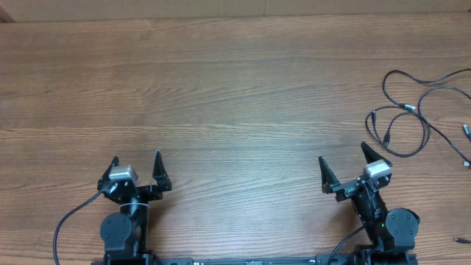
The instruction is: Untangle cables
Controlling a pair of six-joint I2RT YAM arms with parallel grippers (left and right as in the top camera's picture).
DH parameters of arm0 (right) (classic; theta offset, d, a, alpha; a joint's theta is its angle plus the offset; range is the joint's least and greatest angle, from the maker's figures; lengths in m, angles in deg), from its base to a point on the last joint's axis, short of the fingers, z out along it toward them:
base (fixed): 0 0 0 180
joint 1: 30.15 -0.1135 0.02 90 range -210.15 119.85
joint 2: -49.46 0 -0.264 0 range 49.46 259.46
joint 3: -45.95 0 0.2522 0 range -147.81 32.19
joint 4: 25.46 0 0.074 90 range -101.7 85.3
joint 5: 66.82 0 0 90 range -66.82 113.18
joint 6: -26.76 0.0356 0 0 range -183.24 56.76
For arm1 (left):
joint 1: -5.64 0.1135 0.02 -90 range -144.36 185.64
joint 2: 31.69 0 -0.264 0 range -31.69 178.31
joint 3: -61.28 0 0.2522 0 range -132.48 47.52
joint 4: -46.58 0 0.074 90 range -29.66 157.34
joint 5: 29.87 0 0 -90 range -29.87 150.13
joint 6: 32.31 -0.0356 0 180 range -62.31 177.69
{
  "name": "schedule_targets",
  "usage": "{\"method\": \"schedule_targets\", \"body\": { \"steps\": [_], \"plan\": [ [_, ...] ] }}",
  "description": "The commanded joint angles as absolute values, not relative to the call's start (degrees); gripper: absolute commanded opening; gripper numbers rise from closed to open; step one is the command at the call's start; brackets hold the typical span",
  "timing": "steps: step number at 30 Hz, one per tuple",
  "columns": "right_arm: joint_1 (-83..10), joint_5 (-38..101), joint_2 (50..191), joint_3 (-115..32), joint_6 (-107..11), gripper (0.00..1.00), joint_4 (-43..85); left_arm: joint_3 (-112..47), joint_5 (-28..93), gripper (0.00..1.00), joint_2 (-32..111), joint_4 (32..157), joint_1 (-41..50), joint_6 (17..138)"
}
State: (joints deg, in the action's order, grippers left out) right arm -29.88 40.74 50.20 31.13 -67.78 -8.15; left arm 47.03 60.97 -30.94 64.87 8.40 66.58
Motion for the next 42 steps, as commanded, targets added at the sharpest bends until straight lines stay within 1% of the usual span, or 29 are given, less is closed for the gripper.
{"method": "schedule_targets", "body": {
  "steps": [1, 11, 15, 42],
  "plan": [
    [-30.1, 40.0, 49.6, 31.7, -67.8, 1.00, -8.2, 47.2, 60.3, 1.00, -31.4, 64.8, 8.6, 67.1],
    [-30.1, 36.2, 49.6, 31.7, -67.8, 1.00, -7.9, 47.2, 60.3, 1.00, -31.4, 64.8, 8.6, 67.1],
    [-30.1, 34.3, 49.6, 31.7, -66.1, 1.00, -7.7, 47.2, 60.3, 1.00, -31.4, 64.8, 8.6, 67.1],
    [-30.1, 34.8, 49.6, 31.7, -66.1, 1.00, -7.9, 47.2, 60.3, 1.00, -31.4, 64.8, 8.6, 67.1]
  ]
}}
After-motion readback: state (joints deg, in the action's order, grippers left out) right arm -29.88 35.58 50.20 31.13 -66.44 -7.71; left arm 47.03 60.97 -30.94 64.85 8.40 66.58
